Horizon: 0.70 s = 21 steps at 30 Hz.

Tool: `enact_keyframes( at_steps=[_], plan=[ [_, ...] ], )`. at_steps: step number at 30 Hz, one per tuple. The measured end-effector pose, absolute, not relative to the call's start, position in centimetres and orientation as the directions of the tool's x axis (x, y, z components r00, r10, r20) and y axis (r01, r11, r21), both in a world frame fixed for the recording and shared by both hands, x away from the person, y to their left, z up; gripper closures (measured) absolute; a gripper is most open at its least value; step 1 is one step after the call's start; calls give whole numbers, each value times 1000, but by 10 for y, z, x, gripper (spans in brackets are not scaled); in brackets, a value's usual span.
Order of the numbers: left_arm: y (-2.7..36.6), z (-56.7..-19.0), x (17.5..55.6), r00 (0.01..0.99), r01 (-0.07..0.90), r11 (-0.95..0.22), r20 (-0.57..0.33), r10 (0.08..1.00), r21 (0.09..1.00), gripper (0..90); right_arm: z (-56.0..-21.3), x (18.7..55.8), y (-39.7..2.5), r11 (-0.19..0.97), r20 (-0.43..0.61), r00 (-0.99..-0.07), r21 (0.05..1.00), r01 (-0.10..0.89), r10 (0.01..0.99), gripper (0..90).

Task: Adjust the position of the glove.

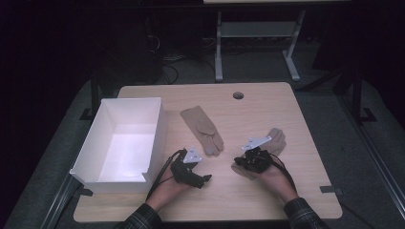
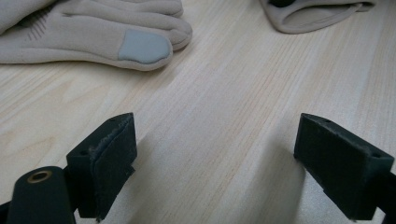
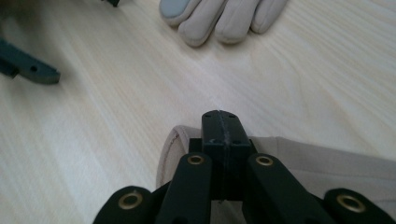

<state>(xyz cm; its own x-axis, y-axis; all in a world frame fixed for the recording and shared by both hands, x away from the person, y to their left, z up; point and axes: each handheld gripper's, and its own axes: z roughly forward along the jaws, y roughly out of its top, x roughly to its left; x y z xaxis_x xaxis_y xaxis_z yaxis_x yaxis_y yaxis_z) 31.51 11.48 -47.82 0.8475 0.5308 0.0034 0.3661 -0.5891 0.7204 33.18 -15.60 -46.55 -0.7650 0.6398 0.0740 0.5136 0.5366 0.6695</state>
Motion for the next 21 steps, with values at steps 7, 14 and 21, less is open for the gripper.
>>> enact_keyframes(
  at_steps=[7,14,21],
  plan=[
    [115,-478,315,847,366,-589,4,531,721,124,-464,316,-179,543,90,-769,656,524,633,900],
    [114,-478,314,844,375,-582,-6,536,721,124,-463,296,-200,543,95,-764,648,534,638,900],
    [114,-478,314,841,380,-578,-10,541,723,124,-463,277,-223,538,105,-756,640,549,646,900]
  ],
)
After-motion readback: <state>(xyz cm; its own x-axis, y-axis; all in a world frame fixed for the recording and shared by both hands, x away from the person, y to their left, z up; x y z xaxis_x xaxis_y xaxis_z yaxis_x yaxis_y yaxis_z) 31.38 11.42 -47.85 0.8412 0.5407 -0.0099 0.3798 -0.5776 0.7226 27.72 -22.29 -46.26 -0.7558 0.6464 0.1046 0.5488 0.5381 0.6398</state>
